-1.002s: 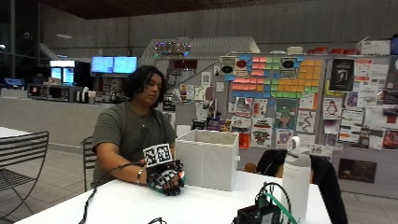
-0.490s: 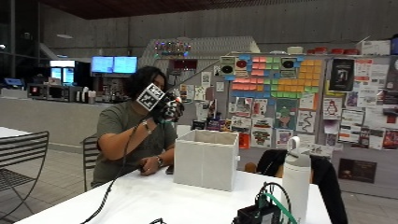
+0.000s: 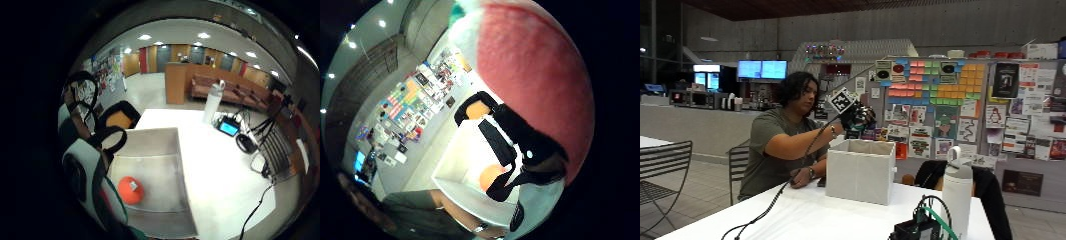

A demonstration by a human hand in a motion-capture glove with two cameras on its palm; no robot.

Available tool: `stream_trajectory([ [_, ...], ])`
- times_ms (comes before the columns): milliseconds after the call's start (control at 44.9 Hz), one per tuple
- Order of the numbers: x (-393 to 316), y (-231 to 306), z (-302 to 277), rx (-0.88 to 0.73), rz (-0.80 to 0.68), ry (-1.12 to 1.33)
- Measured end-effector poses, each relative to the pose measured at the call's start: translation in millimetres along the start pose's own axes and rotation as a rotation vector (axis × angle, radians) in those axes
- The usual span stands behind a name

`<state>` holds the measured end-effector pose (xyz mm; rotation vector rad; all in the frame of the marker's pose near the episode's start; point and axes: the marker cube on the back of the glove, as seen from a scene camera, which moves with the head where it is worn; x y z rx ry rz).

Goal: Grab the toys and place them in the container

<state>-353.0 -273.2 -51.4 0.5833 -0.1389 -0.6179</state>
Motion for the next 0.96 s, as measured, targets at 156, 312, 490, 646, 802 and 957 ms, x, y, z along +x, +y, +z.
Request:
stream_trajectory([
  [156,5.3,3.2,16.8,-0.119,-0.053,0.049],
  [312,11.1,23.7,15.1,-0.167,-0.273,0.104],
  [490,20.1,57.2,-12.6,-0.266,-0.065,0.081],
  [646,38.3,97.2,-41.0,-0.397,0.310,0.064],
  [802,58.1,150.4,-65.2,-0.449,0.411,0.128],
  [957,67.6,178.3,-80.0,-0.471,0.414,0.106],
])
